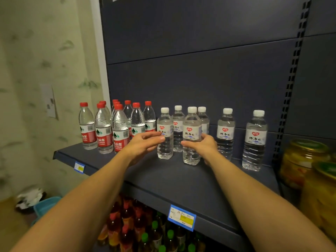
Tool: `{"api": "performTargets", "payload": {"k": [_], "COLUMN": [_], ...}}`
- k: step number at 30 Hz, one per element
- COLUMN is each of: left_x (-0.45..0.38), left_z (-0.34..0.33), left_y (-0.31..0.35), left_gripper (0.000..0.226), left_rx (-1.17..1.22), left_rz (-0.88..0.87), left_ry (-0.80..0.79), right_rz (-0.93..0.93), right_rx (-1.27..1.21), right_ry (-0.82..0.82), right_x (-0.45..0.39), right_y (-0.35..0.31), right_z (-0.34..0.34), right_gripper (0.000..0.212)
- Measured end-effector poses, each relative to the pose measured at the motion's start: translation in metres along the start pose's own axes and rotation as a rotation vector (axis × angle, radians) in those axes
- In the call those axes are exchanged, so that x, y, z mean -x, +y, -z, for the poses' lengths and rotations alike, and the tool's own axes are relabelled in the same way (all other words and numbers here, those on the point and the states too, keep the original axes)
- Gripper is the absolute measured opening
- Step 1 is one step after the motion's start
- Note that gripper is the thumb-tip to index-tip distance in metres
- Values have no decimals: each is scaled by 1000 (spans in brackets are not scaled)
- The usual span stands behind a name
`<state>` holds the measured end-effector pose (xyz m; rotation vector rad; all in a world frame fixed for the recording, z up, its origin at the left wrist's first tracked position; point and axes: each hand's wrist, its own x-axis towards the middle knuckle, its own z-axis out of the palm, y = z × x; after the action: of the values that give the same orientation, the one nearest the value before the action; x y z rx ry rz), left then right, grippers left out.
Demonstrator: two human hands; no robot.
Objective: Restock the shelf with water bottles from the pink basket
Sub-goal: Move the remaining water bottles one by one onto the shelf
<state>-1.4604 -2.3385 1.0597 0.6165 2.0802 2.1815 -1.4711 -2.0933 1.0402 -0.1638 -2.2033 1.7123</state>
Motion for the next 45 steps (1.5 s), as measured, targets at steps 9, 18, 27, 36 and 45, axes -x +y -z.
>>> {"api": "performTargets", "payload": {"k": [9,18,27,36,45], "left_x": [-1,6,24,71,140], "left_z": [7,-11,-7,14,63], "left_y": [-7,-6,11,33,35], "left_gripper": [113,97,89,56,40], "left_rx": [15,8,-70,-93,-168], "left_rz": [-46,-30,-25,-30,-40], "left_ry": [21,36,40,168,376], "right_rz": [-17,-7,-129,103,326], "right_rx": [24,109,430,238,29], "right_ry": [-6,-35,-107,279,-283], "right_x": [3,8,23,58,106], "right_y": [11,16,-16,-49,-79], "right_z": [9,9,38,28,-52], "right_gripper": [74,73,83,52,58]}}
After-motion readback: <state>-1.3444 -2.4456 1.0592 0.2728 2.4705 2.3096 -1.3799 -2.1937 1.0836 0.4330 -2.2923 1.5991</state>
